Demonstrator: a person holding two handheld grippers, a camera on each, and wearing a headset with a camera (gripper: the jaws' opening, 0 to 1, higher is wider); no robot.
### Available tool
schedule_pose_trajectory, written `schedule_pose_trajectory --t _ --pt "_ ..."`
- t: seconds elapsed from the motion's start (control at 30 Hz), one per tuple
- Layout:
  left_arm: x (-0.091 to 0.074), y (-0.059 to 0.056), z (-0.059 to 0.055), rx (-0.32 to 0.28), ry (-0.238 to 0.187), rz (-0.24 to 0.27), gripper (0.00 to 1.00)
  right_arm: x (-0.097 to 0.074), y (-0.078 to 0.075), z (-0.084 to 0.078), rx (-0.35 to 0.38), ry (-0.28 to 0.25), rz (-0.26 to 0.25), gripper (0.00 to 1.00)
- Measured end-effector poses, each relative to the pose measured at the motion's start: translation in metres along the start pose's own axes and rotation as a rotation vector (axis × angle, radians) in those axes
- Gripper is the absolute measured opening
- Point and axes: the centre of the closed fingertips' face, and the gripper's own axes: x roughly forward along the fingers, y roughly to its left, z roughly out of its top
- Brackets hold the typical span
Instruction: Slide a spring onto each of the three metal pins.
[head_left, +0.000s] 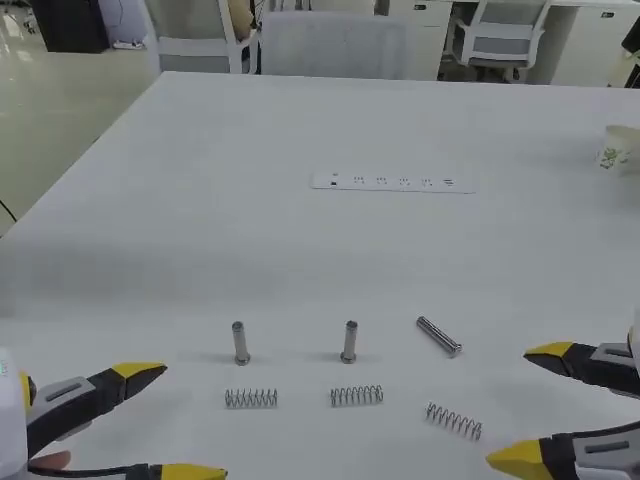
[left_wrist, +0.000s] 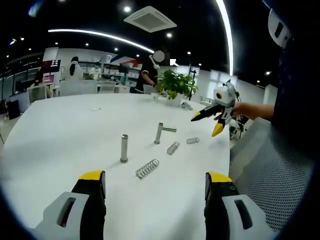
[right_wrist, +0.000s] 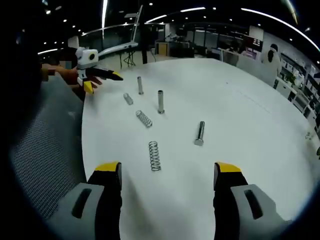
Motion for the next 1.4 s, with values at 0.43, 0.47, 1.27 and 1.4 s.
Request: schedule_pose_trajectory --t 0.43,0.47,1.27,1.4 --pt "0.002 0.000 0.001 0.002 -0.005 0.003 0.78 0.001 -0.003 0.002 0.003 -0.007 -0.003 0.75" --pt "0.002 0.000 0.001 0.002 -0.006 0.003 0.78 0.001 -0.003 0.002 0.004 -0.009 -0.002 0.75" --pt "-0.001 0.000 0.000 -0.002 -0.010 0.016 0.78 0.017 -0.025 0.035 -0.032 -0.021 -0.023 0.70" --pt "-0.002 0.000 0.001 -0.003 -0.012 0.020 0.78 0.022 -0.032 0.044 -0.047 -0.018 -0.031 0.68"
